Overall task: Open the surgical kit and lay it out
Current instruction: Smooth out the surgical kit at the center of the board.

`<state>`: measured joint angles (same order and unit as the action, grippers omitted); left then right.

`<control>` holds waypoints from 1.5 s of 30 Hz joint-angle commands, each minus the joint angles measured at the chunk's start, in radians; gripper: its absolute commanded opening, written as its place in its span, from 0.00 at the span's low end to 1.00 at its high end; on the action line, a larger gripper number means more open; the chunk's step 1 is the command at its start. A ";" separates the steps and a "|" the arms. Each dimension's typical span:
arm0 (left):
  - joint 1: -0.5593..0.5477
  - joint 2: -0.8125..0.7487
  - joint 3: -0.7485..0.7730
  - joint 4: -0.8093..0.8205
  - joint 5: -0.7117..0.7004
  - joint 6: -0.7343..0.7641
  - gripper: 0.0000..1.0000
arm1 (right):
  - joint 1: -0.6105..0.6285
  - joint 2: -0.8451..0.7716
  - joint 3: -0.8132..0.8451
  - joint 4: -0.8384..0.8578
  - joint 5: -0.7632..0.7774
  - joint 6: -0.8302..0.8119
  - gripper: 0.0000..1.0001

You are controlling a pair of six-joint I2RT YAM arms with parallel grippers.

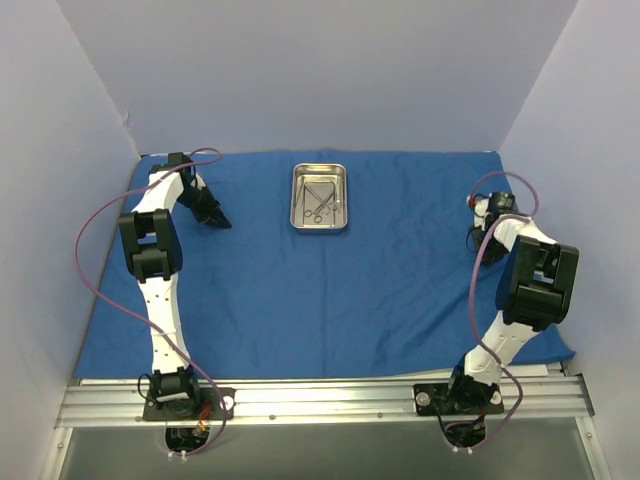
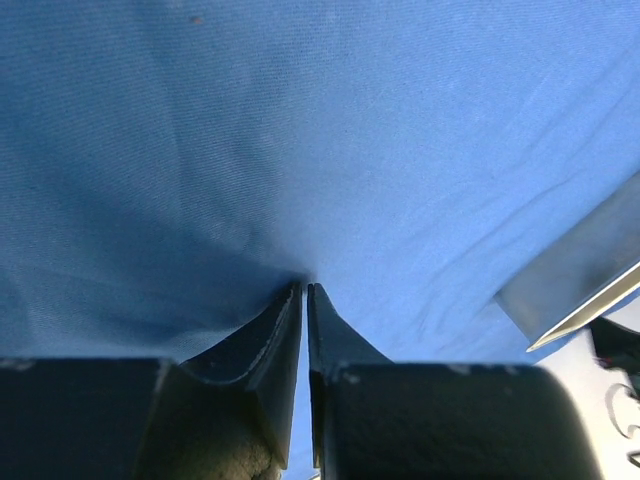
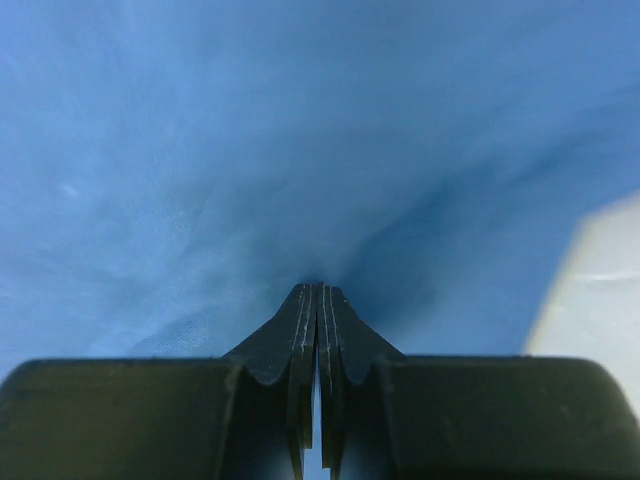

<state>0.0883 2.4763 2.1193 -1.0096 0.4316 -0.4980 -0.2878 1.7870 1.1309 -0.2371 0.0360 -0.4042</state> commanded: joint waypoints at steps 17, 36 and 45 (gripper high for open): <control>0.041 0.087 -0.018 -0.024 -0.034 -0.028 0.07 | -0.180 -0.093 -0.142 -0.134 0.126 -0.202 0.00; 0.045 0.119 0.030 -0.044 -0.031 -0.025 0.06 | -0.097 -0.021 -0.174 -0.189 -0.064 -0.392 0.00; 0.064 0.139 0.044 -0.040 -0.016 -0.048 0.03 | -0.292 -0.100 -0.382 -0.163 0.188 -0.530 0.00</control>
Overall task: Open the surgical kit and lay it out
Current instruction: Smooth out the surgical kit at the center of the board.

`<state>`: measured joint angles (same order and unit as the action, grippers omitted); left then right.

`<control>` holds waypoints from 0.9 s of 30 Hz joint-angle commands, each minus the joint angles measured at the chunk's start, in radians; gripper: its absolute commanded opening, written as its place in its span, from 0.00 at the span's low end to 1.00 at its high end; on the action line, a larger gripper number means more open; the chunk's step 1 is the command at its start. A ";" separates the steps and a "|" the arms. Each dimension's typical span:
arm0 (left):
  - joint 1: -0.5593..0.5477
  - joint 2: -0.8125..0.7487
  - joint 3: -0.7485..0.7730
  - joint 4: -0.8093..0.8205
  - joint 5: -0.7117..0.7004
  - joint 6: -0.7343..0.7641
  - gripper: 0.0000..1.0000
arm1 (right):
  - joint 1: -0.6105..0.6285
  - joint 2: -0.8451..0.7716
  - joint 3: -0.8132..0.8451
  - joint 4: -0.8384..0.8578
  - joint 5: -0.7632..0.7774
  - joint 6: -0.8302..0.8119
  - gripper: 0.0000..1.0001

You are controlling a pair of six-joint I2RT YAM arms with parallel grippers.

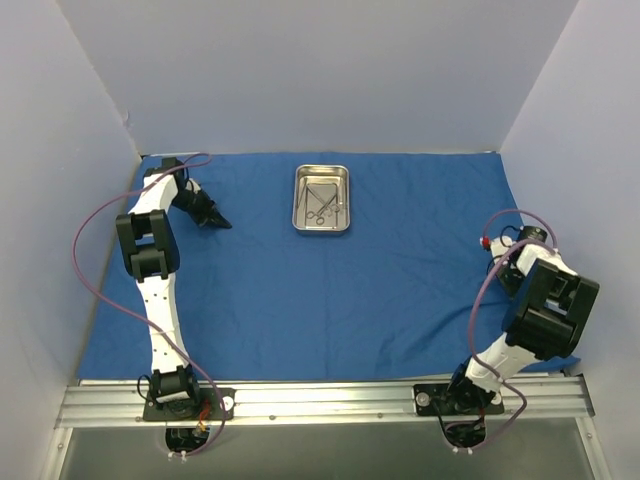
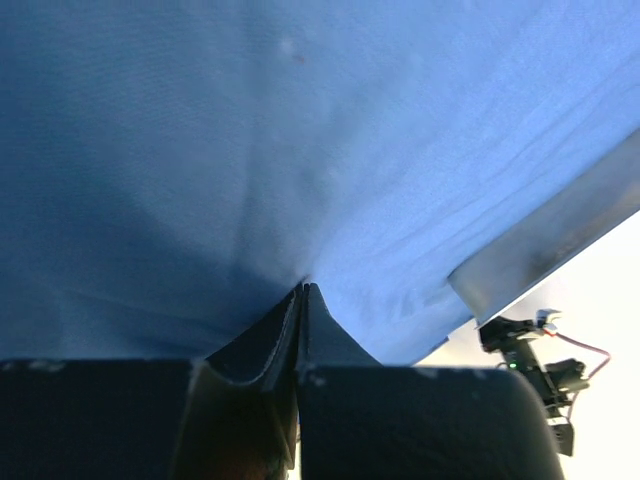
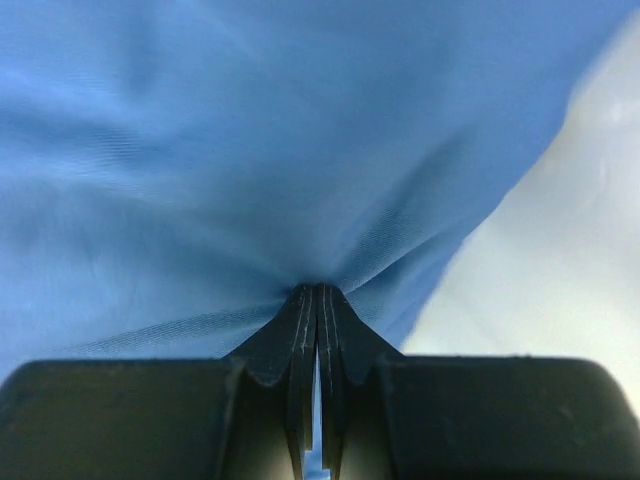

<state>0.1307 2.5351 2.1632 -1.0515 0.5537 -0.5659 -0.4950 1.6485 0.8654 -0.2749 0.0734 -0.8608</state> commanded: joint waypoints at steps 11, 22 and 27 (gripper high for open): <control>0.027 0.091 0.007 0.013 -0.110 0.037 0.03 | -0.038 -0.127 0.086 -0.241 -0.122 0.071 0.00; 0.018 0.077 0.027 0.025 -0.081 0.044 0.03 | 0.108 0.054 0.276 -0.070 -0.077 0.279 0.00; 0.009 0.071 0.014 0.041 -0.072 0.043 0.03 | 0.186 0.239 0.359 0.005 -0.014 0.333 0.00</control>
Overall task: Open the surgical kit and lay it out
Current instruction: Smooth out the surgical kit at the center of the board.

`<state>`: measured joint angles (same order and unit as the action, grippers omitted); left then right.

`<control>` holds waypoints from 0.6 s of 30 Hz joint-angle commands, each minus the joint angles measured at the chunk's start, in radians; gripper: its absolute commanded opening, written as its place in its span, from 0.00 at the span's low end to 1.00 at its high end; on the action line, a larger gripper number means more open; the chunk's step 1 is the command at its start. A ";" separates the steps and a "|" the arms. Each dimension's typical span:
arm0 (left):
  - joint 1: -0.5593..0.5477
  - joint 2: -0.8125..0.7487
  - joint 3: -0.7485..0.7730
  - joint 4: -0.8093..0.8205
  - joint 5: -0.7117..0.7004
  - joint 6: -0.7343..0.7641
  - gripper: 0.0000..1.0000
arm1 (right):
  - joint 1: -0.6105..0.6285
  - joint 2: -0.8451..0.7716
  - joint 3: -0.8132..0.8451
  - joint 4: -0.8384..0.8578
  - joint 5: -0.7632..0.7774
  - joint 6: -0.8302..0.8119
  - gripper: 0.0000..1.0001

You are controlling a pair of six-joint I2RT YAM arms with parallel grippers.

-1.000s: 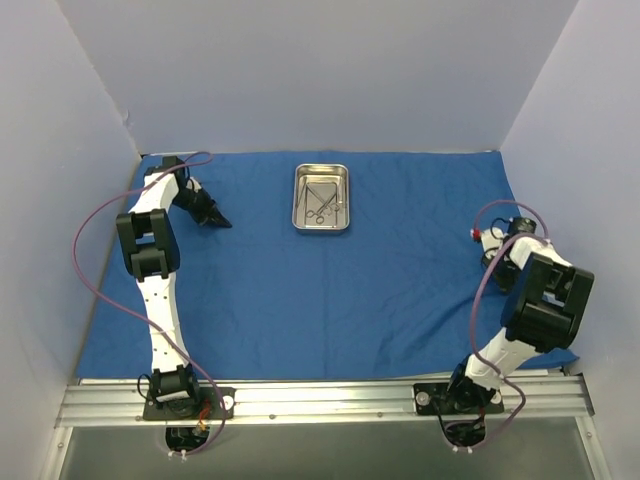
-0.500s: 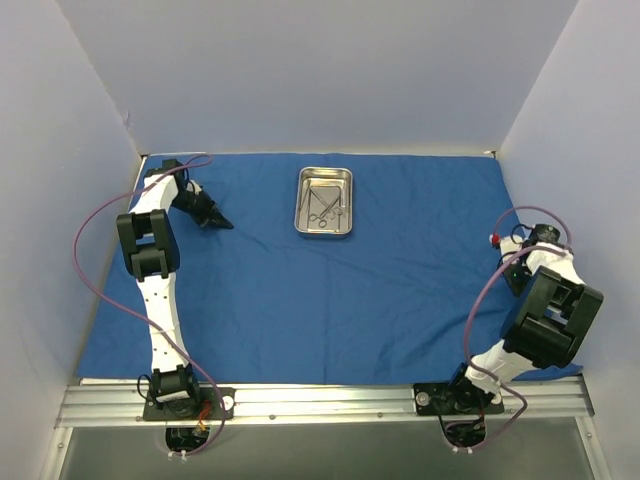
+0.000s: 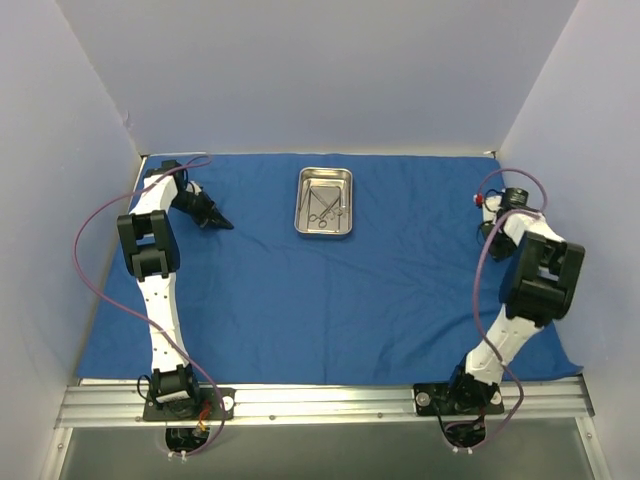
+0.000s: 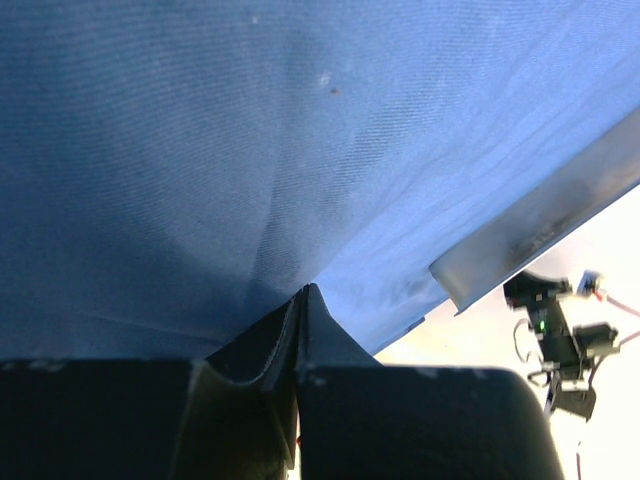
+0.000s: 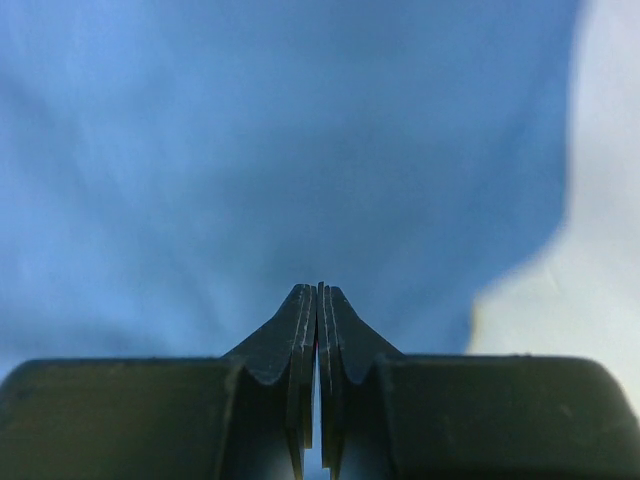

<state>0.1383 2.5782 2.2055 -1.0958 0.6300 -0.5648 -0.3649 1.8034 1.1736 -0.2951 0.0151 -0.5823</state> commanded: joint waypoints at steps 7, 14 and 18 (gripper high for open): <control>-0.005 0.031 -0.026 0.086 -0.164 0.025 0.04 | 0.126 0.367 0.293 -0.016 0.103 0.127 0.00; -0.005 0.068 0.046 0.060 -0.168 0.009 0.04 | 0.139 0.553 0.483 -0.067 0.097 0.148 0.00; -0.005 0.073 0.057 0.060 -0.171 0.006 0.04 | 0.135 0.512 0.445 -0.065 0.114 0.127 0.00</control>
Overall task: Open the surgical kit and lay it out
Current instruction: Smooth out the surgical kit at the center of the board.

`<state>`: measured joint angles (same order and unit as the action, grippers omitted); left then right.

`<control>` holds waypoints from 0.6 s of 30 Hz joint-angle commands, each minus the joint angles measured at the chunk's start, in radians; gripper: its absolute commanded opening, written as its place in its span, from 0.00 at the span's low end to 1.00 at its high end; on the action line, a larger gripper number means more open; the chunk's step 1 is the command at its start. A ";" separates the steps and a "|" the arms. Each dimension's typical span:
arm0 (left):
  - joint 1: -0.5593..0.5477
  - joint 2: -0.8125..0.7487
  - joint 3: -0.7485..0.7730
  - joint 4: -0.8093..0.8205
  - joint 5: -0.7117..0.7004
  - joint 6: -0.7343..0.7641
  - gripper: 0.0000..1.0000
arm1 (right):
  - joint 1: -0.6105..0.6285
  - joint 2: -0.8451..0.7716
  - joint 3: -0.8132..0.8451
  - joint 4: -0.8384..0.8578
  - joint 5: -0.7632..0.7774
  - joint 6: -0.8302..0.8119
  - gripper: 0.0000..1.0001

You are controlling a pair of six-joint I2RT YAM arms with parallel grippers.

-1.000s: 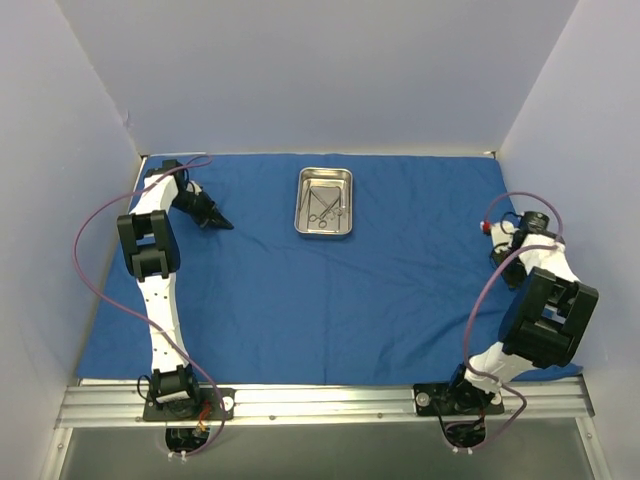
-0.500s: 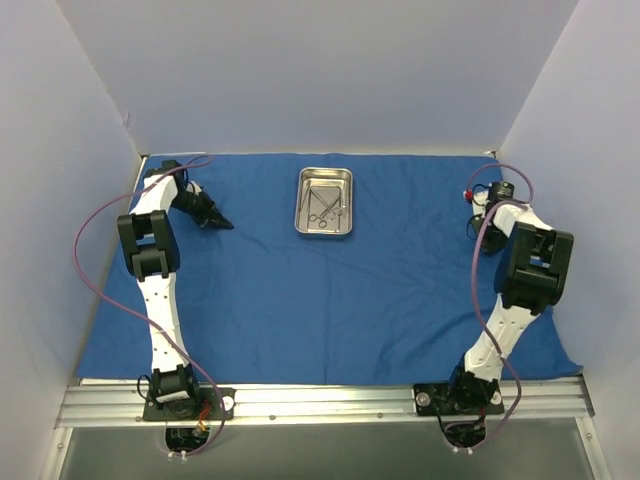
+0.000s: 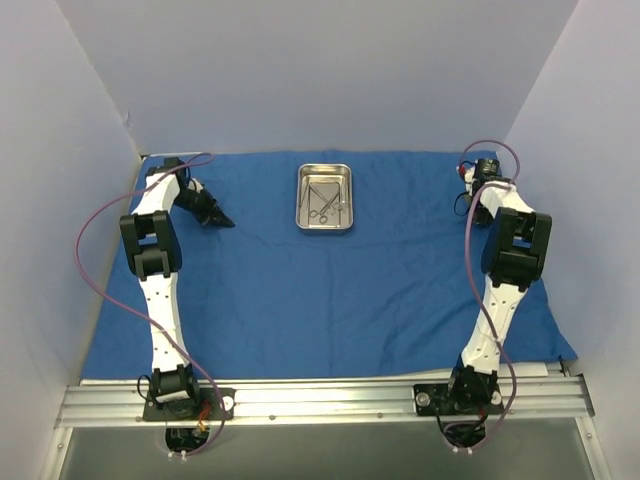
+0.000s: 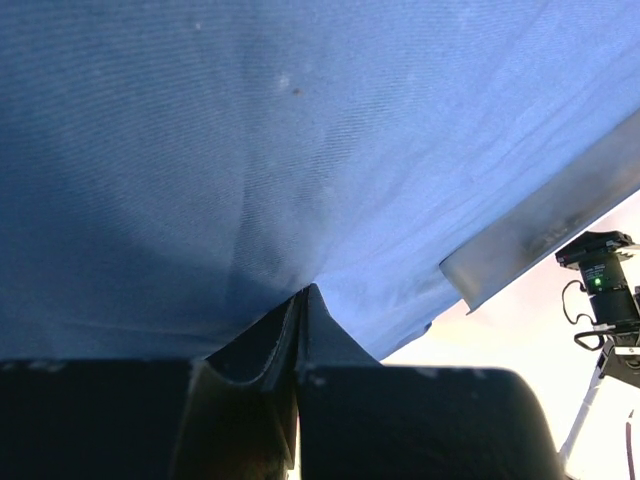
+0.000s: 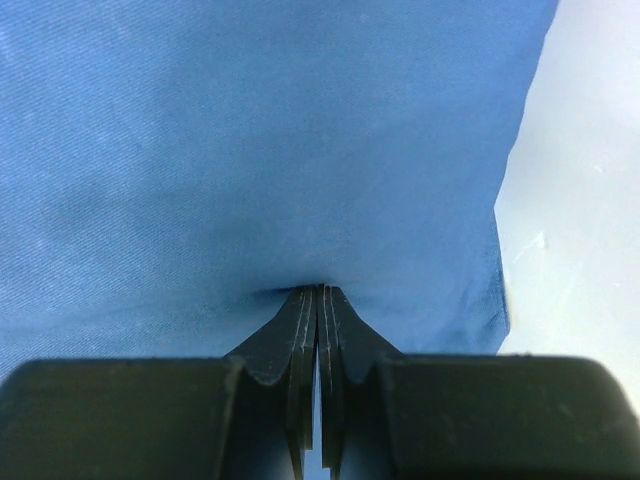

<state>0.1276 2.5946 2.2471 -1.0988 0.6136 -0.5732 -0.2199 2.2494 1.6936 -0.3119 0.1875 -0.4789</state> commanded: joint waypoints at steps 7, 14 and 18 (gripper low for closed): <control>0.004 0.045 0.026 0.074 -0.152 0.016 0.04 | -0.041 -0.227 -0.310 0.048 -0.098 -0.021 0.00; 0.001 0.047 0.025 0.071 -0.147 0.033 0.04 | -0.264 -0.508 -0.460 -0.111 -0.267 -0.266 0.07; 0.003 0.053 0.025 0.068 -0.144 0.038 0.04 | -0.328 -0.599 -0.618 -0.260 -0.307 -0.426 0.00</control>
<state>0.1253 2.5965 2.2581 -1.0969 0.6029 -0.5713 -0.5320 1.6997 1.1706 -0.3660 -0.0490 -0.7464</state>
